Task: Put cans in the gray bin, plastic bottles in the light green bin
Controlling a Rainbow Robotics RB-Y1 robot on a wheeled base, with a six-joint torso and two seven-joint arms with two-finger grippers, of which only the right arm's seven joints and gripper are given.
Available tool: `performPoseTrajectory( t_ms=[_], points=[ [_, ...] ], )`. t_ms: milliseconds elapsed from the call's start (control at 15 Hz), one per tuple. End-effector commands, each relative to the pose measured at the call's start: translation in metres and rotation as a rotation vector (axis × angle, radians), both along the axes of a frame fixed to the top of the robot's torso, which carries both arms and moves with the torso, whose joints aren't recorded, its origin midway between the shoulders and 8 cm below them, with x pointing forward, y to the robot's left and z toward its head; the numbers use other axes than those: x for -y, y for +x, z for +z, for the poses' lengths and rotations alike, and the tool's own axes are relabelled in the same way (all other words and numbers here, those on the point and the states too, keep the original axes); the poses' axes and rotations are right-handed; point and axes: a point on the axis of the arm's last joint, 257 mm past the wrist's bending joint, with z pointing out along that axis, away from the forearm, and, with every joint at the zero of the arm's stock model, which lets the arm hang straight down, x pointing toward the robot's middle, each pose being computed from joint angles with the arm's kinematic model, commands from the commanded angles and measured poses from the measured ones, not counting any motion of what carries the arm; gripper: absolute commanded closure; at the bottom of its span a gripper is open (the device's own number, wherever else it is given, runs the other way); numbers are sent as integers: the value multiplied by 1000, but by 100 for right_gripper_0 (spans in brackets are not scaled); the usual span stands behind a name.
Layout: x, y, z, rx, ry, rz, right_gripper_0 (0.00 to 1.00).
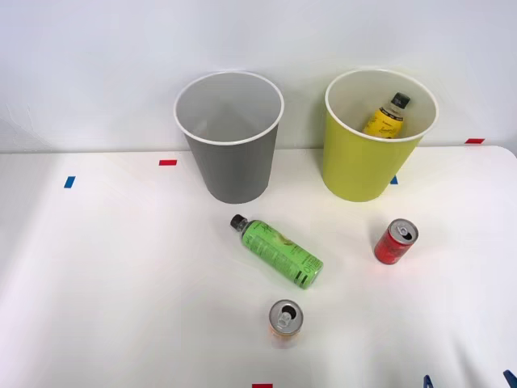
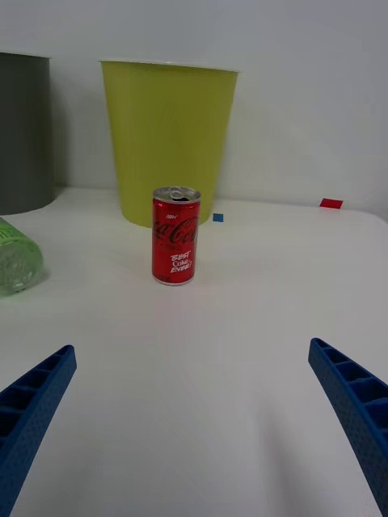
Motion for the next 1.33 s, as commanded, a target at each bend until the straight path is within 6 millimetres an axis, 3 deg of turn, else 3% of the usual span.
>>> performPoseTrajectory(
  t_ms=[67, 467, 600, 800, 1067, 1333],
  points=[
    [0, 0, 0, 0, 0, 0, 0],
    [0, 0, 0, 0, 0, 0, 0],
    [1, 1, -13, -19, 37, -24, 0],
    [-1, 2, -6, 18, 128, -55, 0],
    [-10, 36, 14, 108, 108, -19, 0],
    [-15, 62, 13, 109, 84, -10, 0]
  ],
)
